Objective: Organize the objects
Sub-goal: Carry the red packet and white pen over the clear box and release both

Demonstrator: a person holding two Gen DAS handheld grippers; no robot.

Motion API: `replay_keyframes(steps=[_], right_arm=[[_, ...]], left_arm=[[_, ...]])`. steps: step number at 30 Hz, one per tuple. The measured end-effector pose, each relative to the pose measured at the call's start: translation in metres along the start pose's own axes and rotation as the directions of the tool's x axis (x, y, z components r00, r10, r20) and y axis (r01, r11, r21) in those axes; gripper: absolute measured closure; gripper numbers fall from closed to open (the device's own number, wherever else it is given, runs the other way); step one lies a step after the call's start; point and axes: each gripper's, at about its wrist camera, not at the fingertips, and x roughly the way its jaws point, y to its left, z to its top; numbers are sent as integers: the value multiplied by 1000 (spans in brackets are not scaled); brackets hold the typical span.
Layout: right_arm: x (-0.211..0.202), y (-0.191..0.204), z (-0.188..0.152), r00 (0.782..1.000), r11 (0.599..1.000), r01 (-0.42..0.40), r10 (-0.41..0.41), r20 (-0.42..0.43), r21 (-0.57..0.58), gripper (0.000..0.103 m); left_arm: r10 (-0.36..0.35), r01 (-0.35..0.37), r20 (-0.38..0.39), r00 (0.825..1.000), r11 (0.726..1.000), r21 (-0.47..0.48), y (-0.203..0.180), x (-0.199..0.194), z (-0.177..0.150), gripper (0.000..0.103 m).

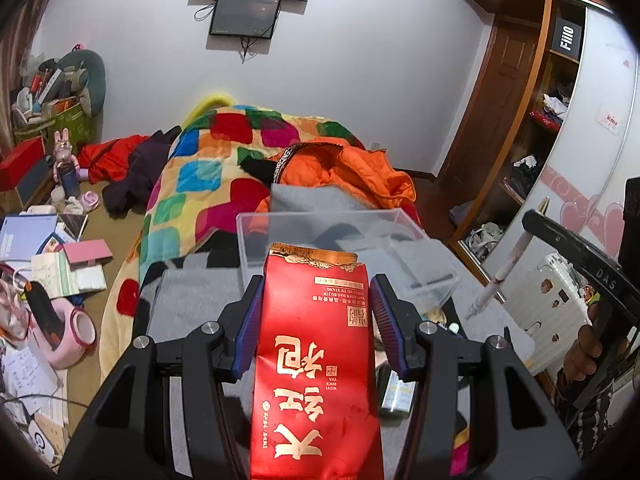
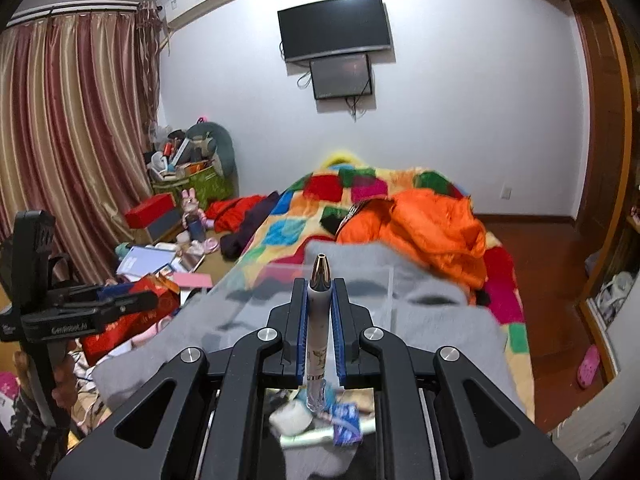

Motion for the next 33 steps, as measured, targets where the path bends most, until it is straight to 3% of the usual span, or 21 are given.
replay_keyframes(steps=[6,17,25,29,33], right_arm=[[18,3,18,998,996,68,-68,18,-50,93],[80,3,22,986,978,150,-159,-52,-147,93],[127,17,6,959,925,223,-265,-101,-308,93],[143,30,-4,951,897,221,-285,-117,-383,93],[156,37,-10,954,900,178,-257,-154,-397,93]], left_arm=[[1,-1,2,1000,1000,-4,-3,19,18,51],[24,-24,-62,998,1000,-9,-1,81,40,51],[53,-52,-106,993,999,16,-5,121,45,51],[70,-67,-130,989,997,26,-8,137,44,51],[86,-83,-161,983,996,26,-5,152,42,51]])
